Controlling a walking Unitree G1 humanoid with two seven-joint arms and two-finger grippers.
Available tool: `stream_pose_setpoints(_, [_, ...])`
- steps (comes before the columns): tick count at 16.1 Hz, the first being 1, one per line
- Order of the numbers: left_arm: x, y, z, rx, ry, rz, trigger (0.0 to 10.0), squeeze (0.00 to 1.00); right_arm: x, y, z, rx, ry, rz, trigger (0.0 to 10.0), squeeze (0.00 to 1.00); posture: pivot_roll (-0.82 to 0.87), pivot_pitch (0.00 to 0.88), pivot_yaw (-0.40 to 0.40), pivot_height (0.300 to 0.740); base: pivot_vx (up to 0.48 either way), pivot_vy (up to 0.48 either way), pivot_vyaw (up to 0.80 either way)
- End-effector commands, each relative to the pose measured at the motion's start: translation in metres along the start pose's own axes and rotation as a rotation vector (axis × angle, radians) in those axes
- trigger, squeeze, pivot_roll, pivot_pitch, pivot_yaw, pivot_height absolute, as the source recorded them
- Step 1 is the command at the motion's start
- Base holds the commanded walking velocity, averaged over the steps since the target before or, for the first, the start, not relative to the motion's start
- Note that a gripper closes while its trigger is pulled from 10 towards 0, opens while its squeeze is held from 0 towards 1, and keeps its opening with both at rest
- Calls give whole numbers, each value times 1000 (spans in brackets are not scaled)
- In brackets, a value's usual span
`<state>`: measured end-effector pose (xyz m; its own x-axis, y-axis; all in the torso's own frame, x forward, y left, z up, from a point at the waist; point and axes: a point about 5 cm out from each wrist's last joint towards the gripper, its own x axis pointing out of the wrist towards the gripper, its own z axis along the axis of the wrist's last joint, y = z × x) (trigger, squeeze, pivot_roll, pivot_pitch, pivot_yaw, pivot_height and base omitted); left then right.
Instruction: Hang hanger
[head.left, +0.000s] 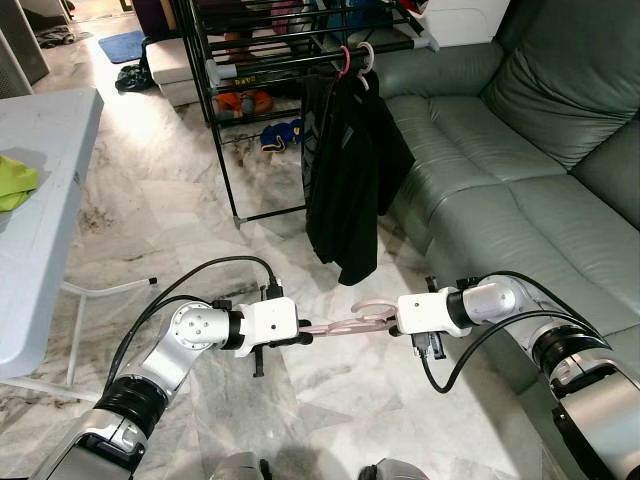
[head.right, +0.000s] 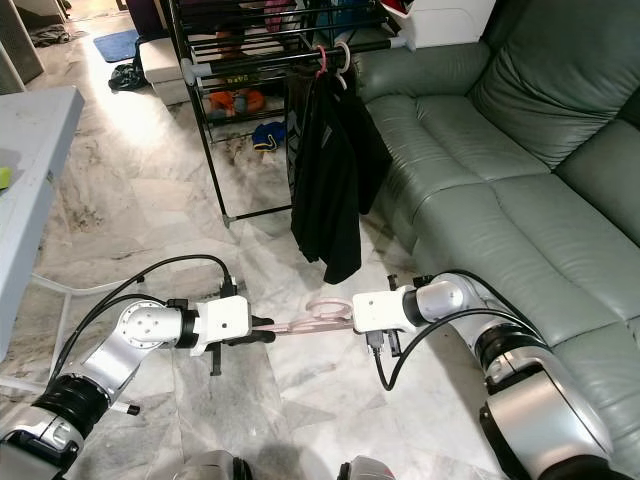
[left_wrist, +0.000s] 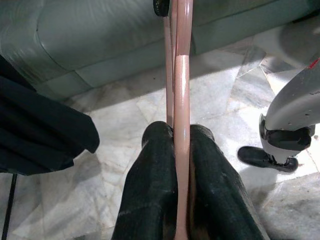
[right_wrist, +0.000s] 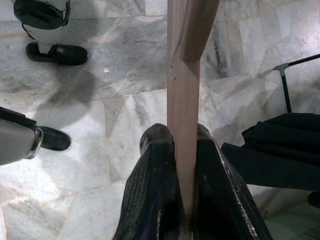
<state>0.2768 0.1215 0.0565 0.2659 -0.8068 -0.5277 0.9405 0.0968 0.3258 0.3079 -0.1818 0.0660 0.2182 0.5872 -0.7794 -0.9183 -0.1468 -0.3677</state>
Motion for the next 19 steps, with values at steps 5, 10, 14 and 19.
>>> stream_pose_setpoints(5, [0,6,-1,-11,13,26,10000,1000,1,0,3,-3,-26,19,0,0,34,0,-3,740,0,0,0])
stream_pose_setpoints(10, [5,15,3,165,44,232,10000,1000,10,17,-11,78,58,-19,0,0,32,0,-13,740,0,0,0])
stream_pose_setpoints(14, [-8,49,20,316,8,513,10000,1000,20,53,-22,155,61,80,0,0,28,0,-7,740,0,0,0])
stream_pose_setpoints(19, [-11,60,21,375,4,662,10000,1000,24,61,-23,215,66,98,0,0,24,0,3,740,0,0,0])
